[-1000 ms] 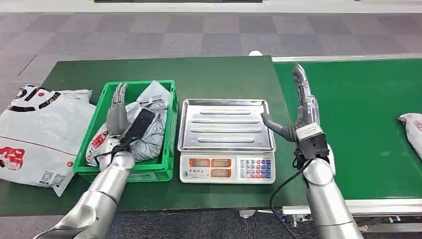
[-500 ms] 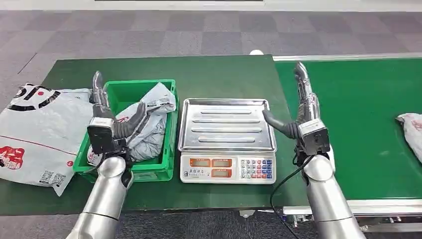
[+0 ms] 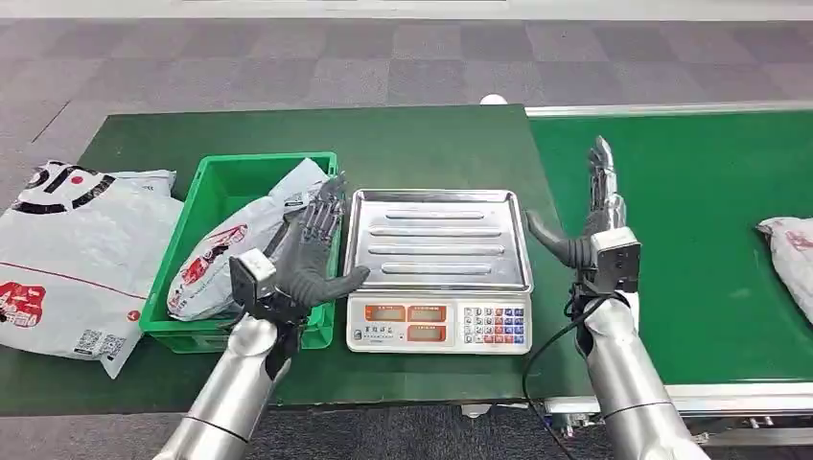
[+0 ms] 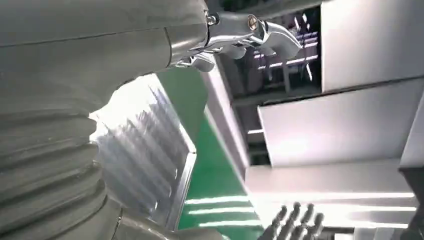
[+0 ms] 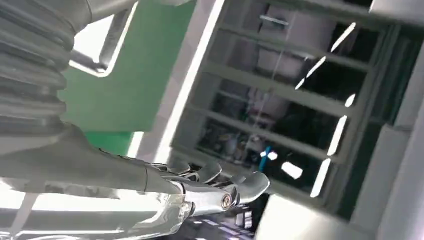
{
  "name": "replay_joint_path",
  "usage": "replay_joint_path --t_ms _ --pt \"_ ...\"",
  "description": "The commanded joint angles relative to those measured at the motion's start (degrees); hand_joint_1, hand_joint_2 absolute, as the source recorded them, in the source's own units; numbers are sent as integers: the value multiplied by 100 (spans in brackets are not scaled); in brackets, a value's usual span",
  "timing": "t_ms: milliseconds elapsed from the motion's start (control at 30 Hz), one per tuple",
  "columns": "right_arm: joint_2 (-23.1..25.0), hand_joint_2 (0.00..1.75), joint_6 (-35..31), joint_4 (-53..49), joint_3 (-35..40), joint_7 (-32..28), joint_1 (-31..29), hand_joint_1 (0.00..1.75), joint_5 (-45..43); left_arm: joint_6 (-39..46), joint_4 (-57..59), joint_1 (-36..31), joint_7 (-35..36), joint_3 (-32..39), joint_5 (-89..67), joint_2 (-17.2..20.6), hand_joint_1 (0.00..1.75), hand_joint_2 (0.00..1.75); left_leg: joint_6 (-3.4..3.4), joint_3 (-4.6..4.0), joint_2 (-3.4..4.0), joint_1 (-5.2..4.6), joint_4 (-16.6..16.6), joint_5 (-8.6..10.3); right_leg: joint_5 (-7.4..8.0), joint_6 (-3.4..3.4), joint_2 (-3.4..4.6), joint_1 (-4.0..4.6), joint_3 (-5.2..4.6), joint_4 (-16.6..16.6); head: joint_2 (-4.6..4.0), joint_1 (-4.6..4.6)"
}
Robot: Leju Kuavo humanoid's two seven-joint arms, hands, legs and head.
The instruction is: Moved the parcel from conveyor to table for the left to box.
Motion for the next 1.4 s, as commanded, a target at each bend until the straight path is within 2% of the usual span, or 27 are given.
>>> replay_joint_path --t_ms 33,167,200,233,267,367,400,467,500,533,600,1167,1300,1400 --pt "173 175 -63 583 -296 -11 160 0 42 174 535 -128 19 -521 -127 125 0 175 -3 24 -1 6 -16 -3 -1 -8 -1 7 25 -18 0 2" --pt "256 175 -3 1039 11 -11 27 0 73 128 773 -218 19 -435 5 158 0 175 -4 23 12 5 -17 -5 1 -10 16 7 15 -17 0 0" --pt "256 175 -8 1254 123 -11 -7 0 108 -132 807 -232 19 -307 146 154 0 175 -3 13 7 3 -12 -4 0 -6 11 5 8 -11 0 2" --pt "225 175 -457 1208 279 -11 20 0 426 -315 776 -215 19 -225 204 167 0 175 -3 24 13 9 -21 -3 4 -9 16 11 21 -24 0 0" --pt "229 175 -304 1329 305 -11 8 0 228 -485 650 -145 19 -82 255 179 0 175 -4 29 19 9 -26 -3 6 -10 23 12 23 -27 0 0" --pt "198 175 -439 1498 441 -11 -80 0 221 -472 185 30 19 76 107 213 0 175 -5 31 35 9 -28 -6 8 -12 37 11 20 -29 0 2" --pt "206 175 -236 1859 457 -11 -228 0 96 -241 11 56 19 51 -12 251 0 175 -5 29 32 11 -26 -6 7 -12 35 13 21 -30 0 2" --pt "197 175 -125 1862 448 -11 -296 0 8 29 64 -42 19 -181 -189 353 0 175 -5 30 36 11 -26 -8 7 -12 38 13 23 -29 0 0" --pt "235 175 142 2233 399 -11 -492 0 -124 434 59 -140 19 -581 -310 518 0 175 -5 29 34 9 -27 -6 6 -13 36 11 20 -26 0 0" --pt "235 175 142 2233 399 -11 -492 0 -124 434 59 -140 19 -581 -310 518 0 175 -4 6 18 5 -8 -5 1 -8 21 6 3 -7 0 0" --pt "263 175 235 2419 373 -11 -611 0 -175 448 84 -183 19 -579 -230 560 0 175 -5 17 22 7 -19 -3 5 -12 23 9 14 -19 0 0" --pt "263 175 235 2419 373 -11 -611 0 -175 448 84 -183 19 -579 -230 560 0 175 -2 5 8 5 -9 -1 0 -9 5 7 5 -8 0 0" --pt "297 175 205 2538 414 -11 -658 0 -74 -168 143 -29 19 63 185 412 0 175 -3 11 16 3 -13 -1 2 -8 13 4 8 -11 0 0" --pt "313 175 184 2588 409 -11 -712 0 -44 103 286 -37 19 -186 -206 428 0 175 -2 5 13 2 -9 -2 -1 -6 10 3 4 -5 0 0"
